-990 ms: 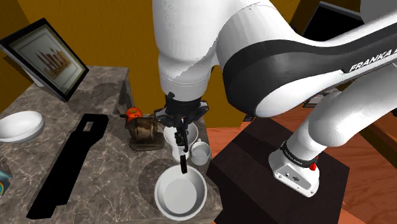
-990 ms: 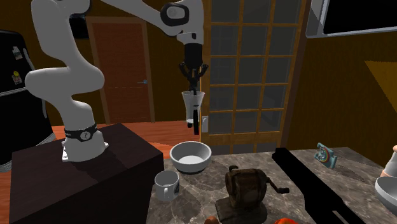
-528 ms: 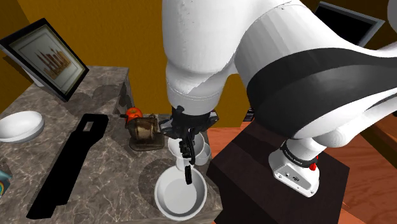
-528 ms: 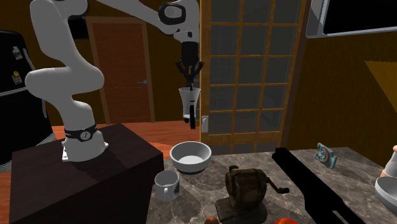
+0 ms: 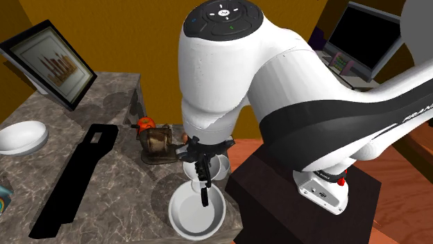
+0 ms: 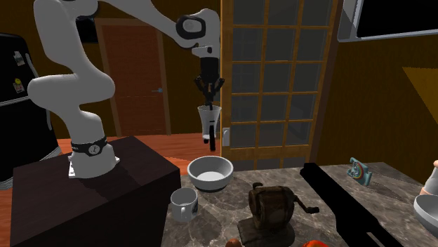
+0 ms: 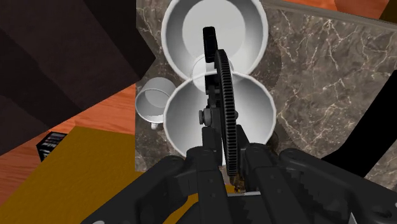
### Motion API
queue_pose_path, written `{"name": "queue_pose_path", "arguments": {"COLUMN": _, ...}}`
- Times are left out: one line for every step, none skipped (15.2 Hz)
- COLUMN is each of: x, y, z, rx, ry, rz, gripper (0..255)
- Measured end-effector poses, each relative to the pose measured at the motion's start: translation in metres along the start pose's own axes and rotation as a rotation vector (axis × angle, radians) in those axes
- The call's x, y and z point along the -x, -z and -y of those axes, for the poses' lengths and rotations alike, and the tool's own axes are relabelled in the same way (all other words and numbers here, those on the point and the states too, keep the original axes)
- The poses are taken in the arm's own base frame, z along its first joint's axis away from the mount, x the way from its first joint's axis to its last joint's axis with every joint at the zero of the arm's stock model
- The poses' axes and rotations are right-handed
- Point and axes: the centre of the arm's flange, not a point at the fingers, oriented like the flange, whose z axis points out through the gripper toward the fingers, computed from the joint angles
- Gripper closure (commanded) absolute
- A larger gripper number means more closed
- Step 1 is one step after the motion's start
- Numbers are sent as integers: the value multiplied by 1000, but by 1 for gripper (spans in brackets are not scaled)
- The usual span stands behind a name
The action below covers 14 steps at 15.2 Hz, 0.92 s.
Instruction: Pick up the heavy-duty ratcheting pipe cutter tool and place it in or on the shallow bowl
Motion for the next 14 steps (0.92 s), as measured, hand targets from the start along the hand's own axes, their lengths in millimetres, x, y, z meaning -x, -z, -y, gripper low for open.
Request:
{"name": "queue_pose_path", "arguments": {"x": 1, "y": -4, "z": 0, "rx": 0, "ry": 0, "rz": 0, "gripper": 255}}
{"name": "queue_pose_path", "arguments": {"x": 1, "y": -10, "z": -1, "rx": 0, "ry": 0, "rz": 0, "gripper": 255}}
{"name": "queue_pose_path", "arguments": {"x": 2, "y": -15, "z": 0, "rx": 0, "ry": 0, "rz": 0, "gripper": 255}}
{"name": "queue_pose_path", "arguments": {"x": 3, "y": -20, "z": 1, "rx": 0, "ry": 0, "rz": 0, "gripper": 255}}
{"name": "queue_pose_path", "arguments": {"x": 5, "y": -25, "z": 2, "rx": 0, "ry": 0, "rz": 0, "gripper": 255}}
{"name": "queue_pose_path", "arguments": {"x": 6, "y": -32, "z": 2, "rx": 0, "ry": 0, "rz": 0, "gripper": 255}}
{"name": "queue_pose_path", "arguments": {"x": 7, "y": -36, "z": 3, "rx": 0, "ry": 0, "rz": 0, "gripper": 255}}
{"name": "queue_pose_path", "arguments": {"x": 7, "y": -42, "z": 3, "rx": 0, "ry": 0, "rz": 0, "gripper": 255}}
{"name": "queue_pose_path", "arguments": {"x": 8, "y": -47, "z": 3, "rx": 0, "ry": 0, "rz": 0, "gripper": 255}}
{"name": "queue_pose_path", "arguments": {"x": 9, "y": -52, "z": 4, "rx": 0, "ry": 0, "rz": 0, "gripper": 255}}
{"name": "queue_pose_path", "arguments": {"x": 10, "y": -57, "z": 4, "rx": 0, "ry": 0, "rz": 0, "gripper": 255}}
{"name": "queue_pose_path", "arguments": {"x": 11, "y": -63, "z": 4, "rx": 0, "ry": 0, "rz": 0, "gripper": 255}}
{"name": "queue_pose_path", "arguments": {"x": 12, "y": -68, "z": 5, "rx": 0, "ry": 0, "rz": 0, "gripper": 255}}
{"name": "queue_pose_path", "arguments": {"x": 14, "y": -73, "z": 6, "rx": 0, "ry": 0, "rz": 0, "gripper": 255}}
